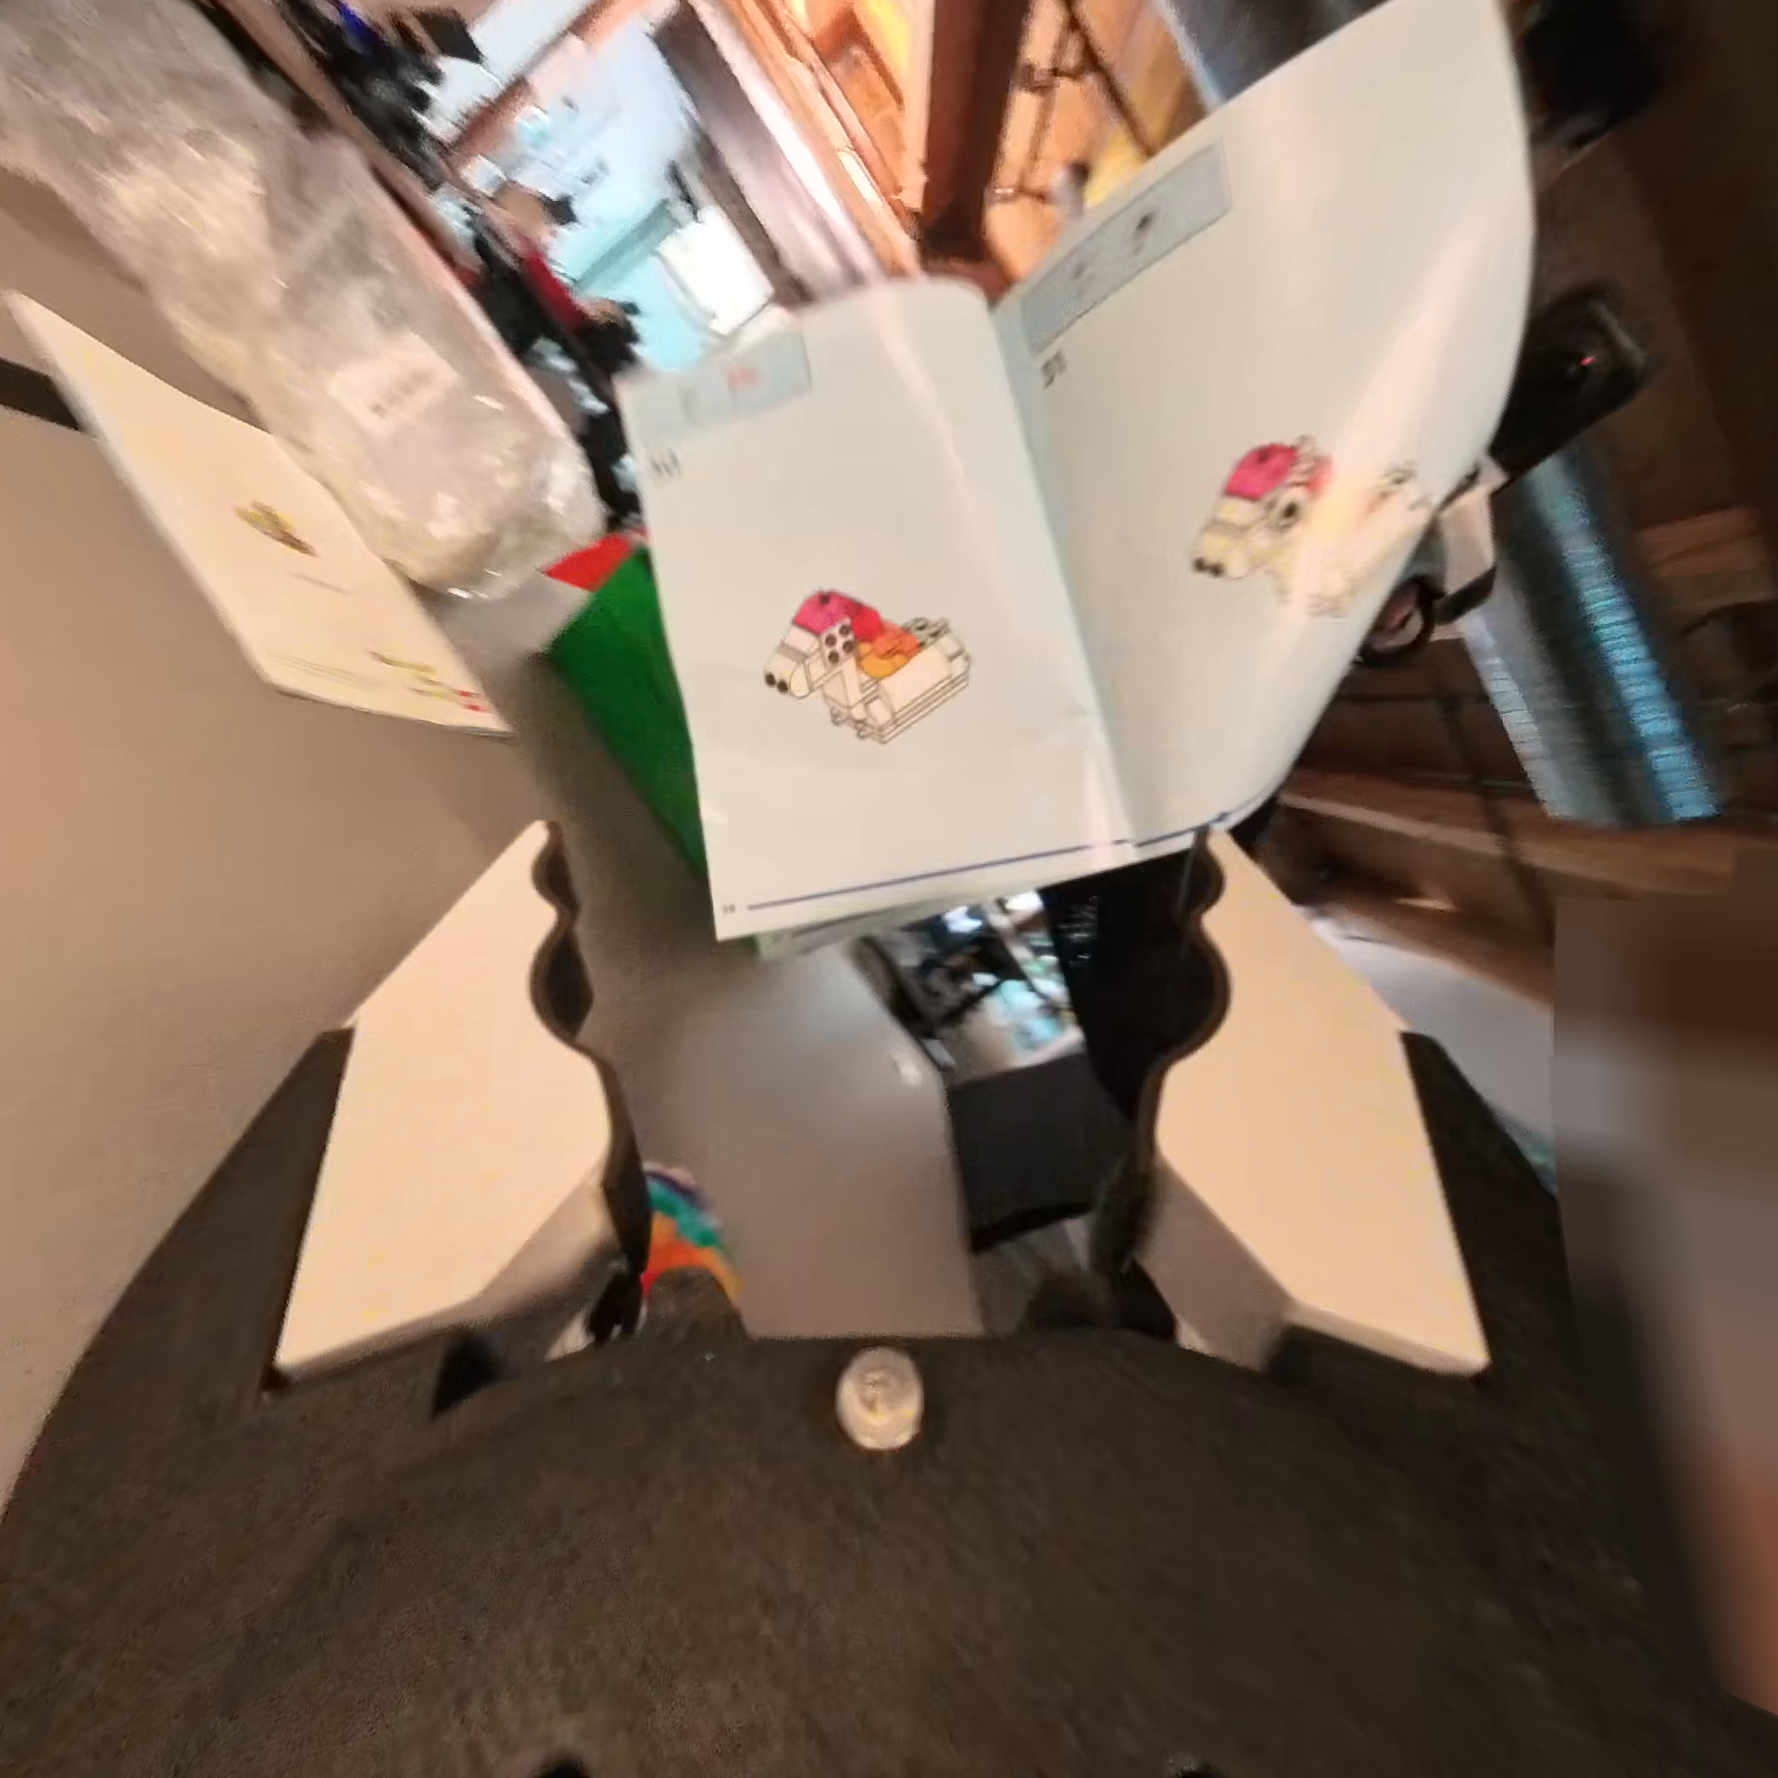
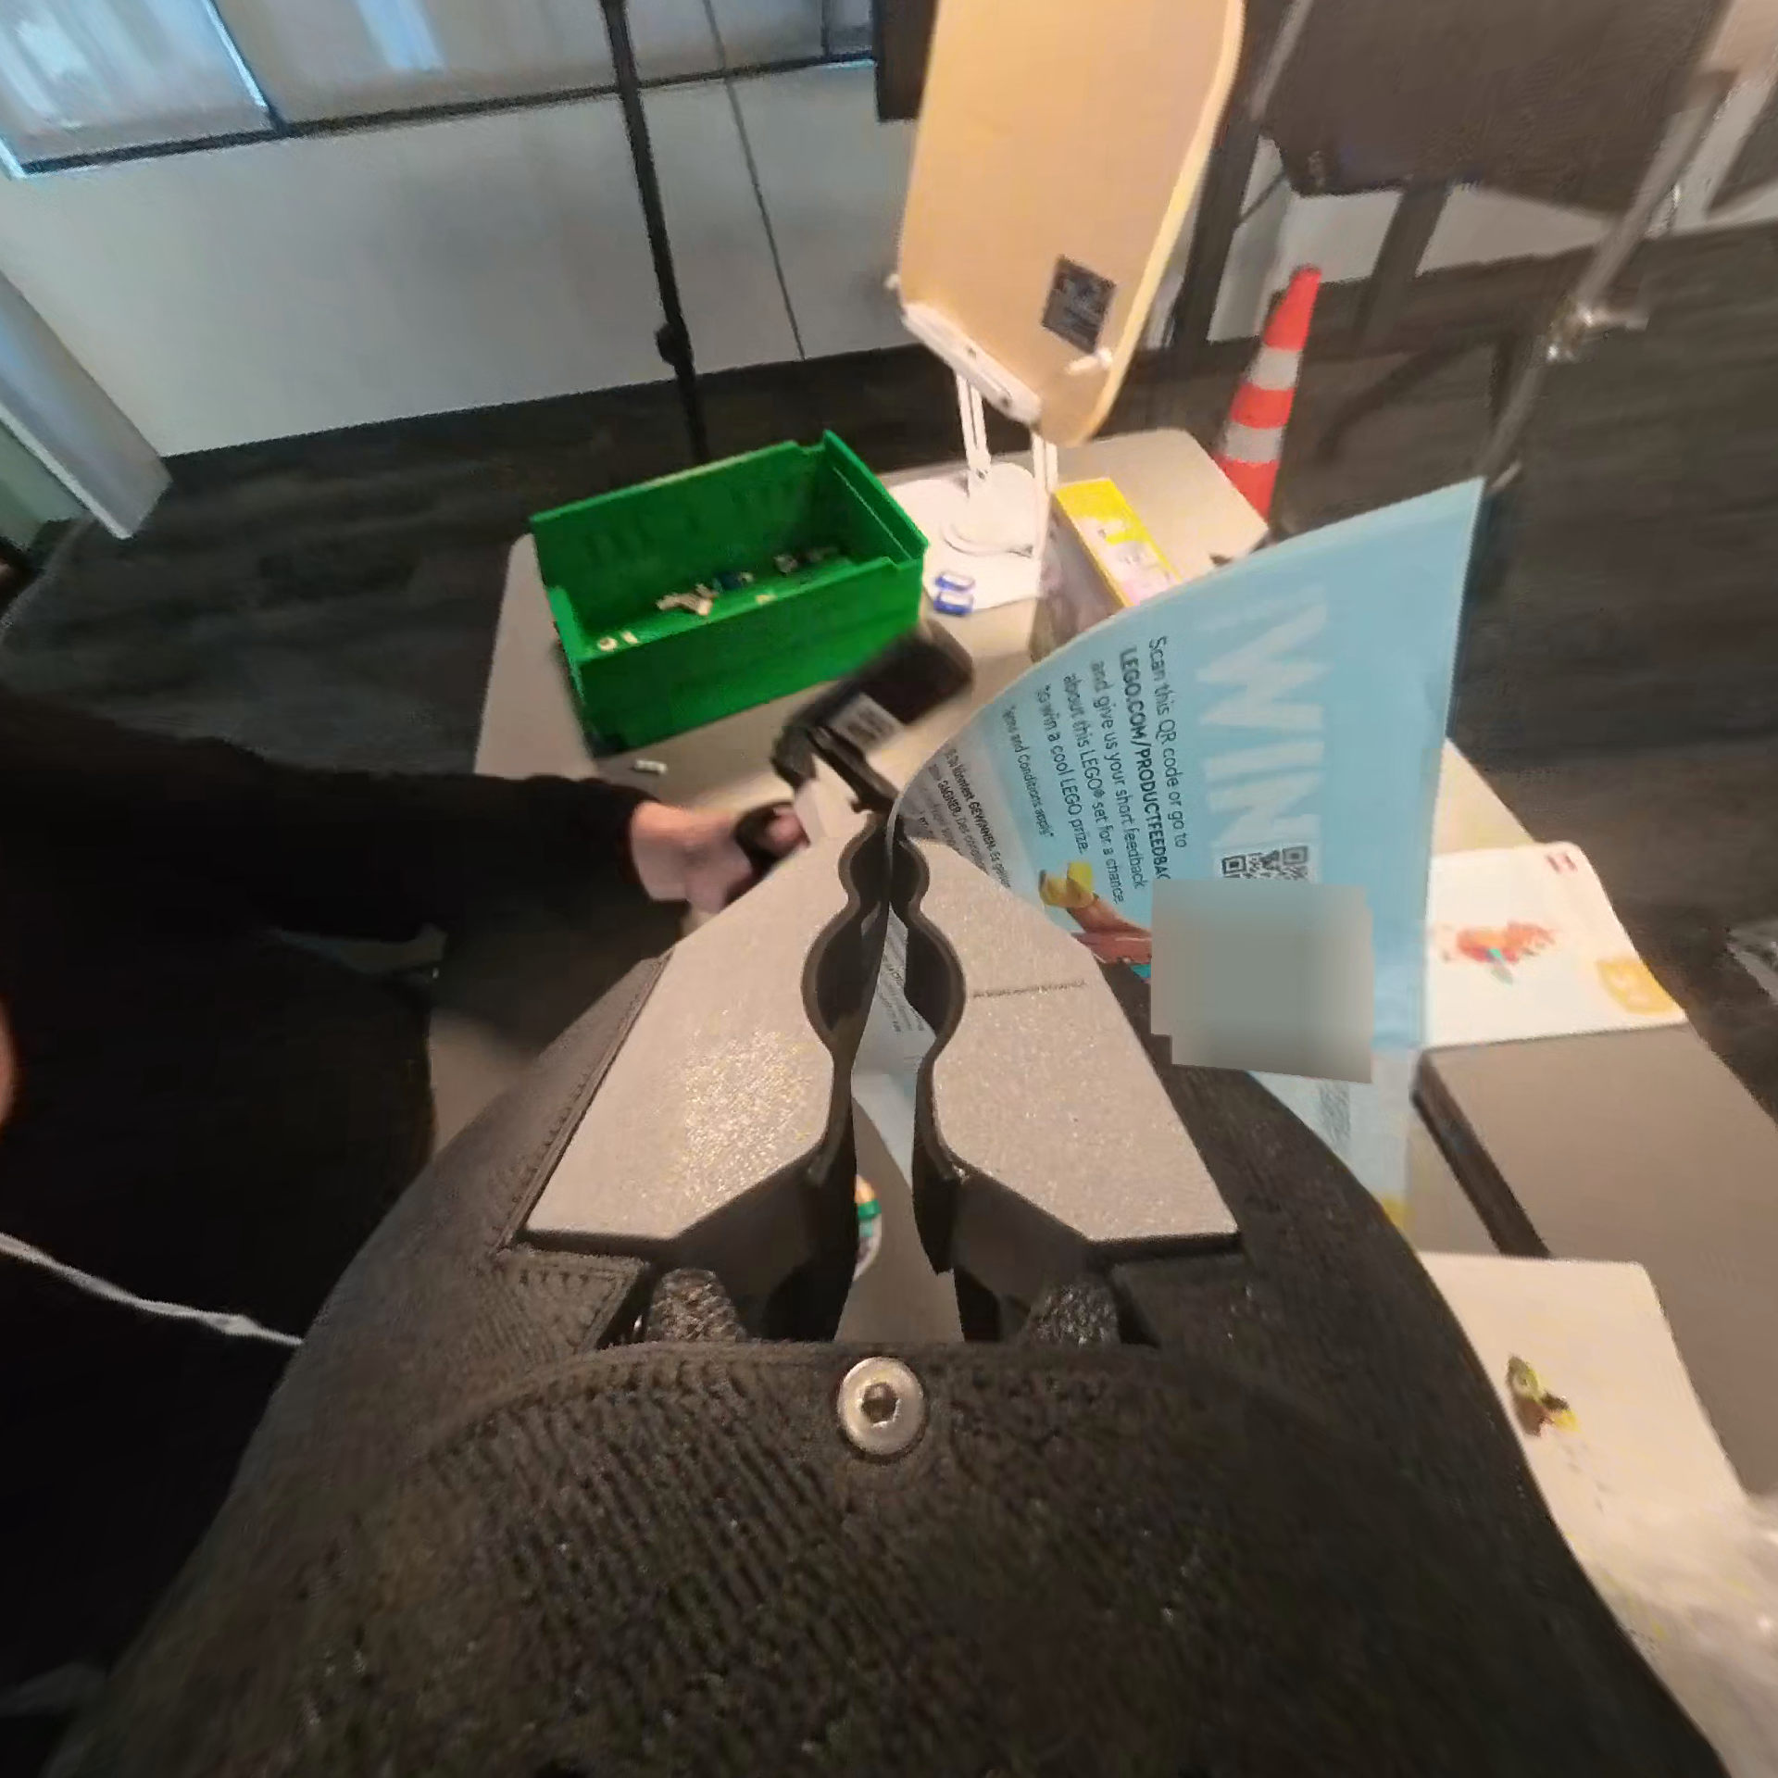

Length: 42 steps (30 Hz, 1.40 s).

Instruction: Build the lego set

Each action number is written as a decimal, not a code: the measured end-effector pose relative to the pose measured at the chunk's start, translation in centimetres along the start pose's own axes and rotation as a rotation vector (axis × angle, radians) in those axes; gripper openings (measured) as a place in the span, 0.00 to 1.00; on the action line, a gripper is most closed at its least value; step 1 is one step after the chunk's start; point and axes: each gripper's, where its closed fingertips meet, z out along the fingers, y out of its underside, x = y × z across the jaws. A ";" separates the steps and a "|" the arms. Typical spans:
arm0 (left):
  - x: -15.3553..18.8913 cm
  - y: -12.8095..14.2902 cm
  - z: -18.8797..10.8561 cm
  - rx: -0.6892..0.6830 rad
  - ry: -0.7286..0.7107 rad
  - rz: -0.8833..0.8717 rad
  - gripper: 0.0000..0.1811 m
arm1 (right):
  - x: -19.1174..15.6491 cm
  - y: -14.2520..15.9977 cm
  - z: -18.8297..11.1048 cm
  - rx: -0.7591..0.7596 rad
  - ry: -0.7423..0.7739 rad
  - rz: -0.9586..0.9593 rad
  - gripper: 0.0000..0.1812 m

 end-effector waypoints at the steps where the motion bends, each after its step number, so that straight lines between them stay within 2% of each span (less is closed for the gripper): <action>1: 0.5 0.1 0.7 0.000 0.068 -0.051 0.72 | -0.7 -1.0 -0.2 0.001 -0.009 -0.020 0.00; 4: 2.2 0.0 2.2 0.004 0.261 -0.154 0.81 | -2.8 -3.8 -0.6 0.017 -0.042 -0.069 0.00; 6: 3.4 0.2 2.8 -0.012 0.367 -0.166 0.82 | -4.3 -5.3 -0.8 0.042 -0.077 -0.093 0.00; 7: 4.6 0.0 2.6 0.000 0.470 -0.176 0.82 | -4.9 -5.8 -0.9 0.053 -0.089 -0.100 0.00; 8: 6.5 -0.7 1.7 0.028 0.630 -0.191 0.77 | -5.3 -6.1 -1.0 0.062 -0.095 -0.106 0.00; 10: 9.3 -2.0 -1.1 0.075 0.926 -0.223 0.53 | -5.7 -6.3 -1.3 0.079 -0.098 -0.111 0.00; 11: 10.0 -2.1 -1.8 0.069 0.990 -0.204 0.44 | -5.7 -6.1 -1.4 0.087 -0.100 -0.107 0.00; 14: 11.5 -0.9 -2.7 0.008 1.030 -0.071 0.33 | -5.3 -5.2 -2.1 0.126 -0.093 -0.072 0.00; 16: 12.2 -1.0 -3.4 0.031 1.015 0.019 0.29 | -4.8 -4.3 -2.9 0.160 -0.078 -0.043 0.00; 21: 11.3 -2.8 -3.3 0.156 0.731 0.271 0.00 | -3.4 -1.3 -4.2 0.210 -0.036 -0.001 0.00; 23: 10.7 -3.4 -3.1 0.183 0.595 0.363 0.00 | -2.7 0.0 -4.5 0.234 -0.006 0.022 0.00; 27: 10.2 -3.4 -2.6 0.147 0.341 0.580 0.00 | -0.9 3.0 -4.3 0.277 0.104 0.067 0.01; 32: 11.1 -2.9 -2.6 0.089 0.136 0.844 0.00 | -0.4 5.2 -3.8 0.354 0.077 0.198 0.18; 37: 11.9 -2.1 -2.9 0.037 0.061 0.989 0.00 | 1.6 6.8 -3.3 0.381 0.095 0.339 0.29; 42: 12.8 -1.2 -3.0 0.019 0.076 1.046 0.00 | 4.5 8.2 -2.3 0.405 0.180 0.418 0.51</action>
